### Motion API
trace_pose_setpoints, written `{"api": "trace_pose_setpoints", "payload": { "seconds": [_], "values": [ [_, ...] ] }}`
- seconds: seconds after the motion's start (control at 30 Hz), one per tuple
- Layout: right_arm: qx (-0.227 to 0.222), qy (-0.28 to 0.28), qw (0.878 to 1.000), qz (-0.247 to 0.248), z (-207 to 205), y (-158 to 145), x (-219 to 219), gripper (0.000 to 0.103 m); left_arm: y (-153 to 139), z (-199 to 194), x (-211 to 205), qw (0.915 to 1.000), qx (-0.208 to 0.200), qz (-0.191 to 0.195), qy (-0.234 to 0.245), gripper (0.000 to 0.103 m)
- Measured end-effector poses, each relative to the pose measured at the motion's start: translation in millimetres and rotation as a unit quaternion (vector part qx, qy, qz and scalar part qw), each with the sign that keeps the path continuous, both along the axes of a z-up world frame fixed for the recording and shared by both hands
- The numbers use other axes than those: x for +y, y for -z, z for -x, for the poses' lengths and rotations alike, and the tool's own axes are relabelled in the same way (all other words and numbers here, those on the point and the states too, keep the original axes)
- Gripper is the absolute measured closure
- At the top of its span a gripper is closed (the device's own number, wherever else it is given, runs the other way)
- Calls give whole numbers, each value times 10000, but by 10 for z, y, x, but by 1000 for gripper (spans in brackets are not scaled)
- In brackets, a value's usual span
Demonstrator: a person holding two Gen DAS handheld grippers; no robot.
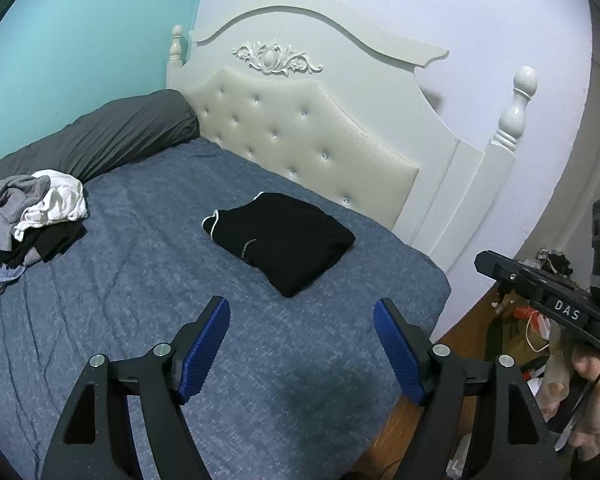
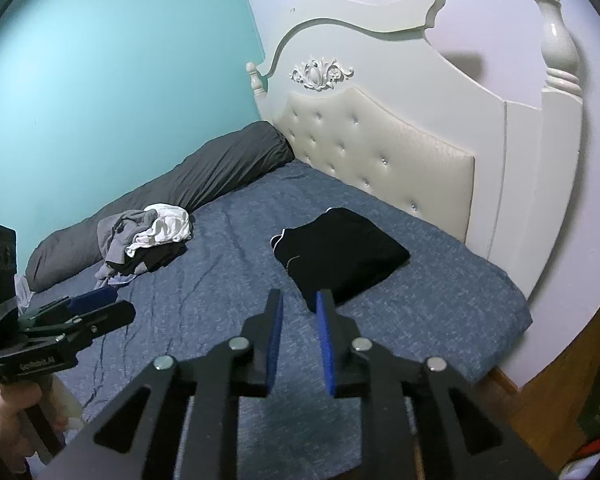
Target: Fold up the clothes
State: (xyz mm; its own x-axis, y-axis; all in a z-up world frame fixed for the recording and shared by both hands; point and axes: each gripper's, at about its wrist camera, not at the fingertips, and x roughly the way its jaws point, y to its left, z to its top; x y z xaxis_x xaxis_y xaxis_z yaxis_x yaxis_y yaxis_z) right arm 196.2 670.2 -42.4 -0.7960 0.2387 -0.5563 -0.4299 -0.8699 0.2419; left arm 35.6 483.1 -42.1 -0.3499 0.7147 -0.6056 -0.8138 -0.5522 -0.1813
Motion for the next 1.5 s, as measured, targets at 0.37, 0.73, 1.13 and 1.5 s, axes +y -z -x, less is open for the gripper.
{"api": "trace_pose_setpoints", "payload": {
  "seconds": [0.37, 0.73, 1.13, 1.5],
  "values": [
    [90, 72, 9999, -45, -218, -42, -236, 51, -23, -115, -200, 9999, 133, -63, -9, 10],
    [77, 316, 9995, -63, -347, 5, -356, 31, -10, -203, -314, 9997, 193, -136, -92, 0],
    [80, 640, 9978, -179, -506, 16, -421, 10, -17, -291, -428, 9996, 238, -110, -135, 0],
    [-6, 725, 9969, -292, -576, 89, -537, 2, 8, -337, -527, 9993, 303, -29, -198, 0]
  ]
}}
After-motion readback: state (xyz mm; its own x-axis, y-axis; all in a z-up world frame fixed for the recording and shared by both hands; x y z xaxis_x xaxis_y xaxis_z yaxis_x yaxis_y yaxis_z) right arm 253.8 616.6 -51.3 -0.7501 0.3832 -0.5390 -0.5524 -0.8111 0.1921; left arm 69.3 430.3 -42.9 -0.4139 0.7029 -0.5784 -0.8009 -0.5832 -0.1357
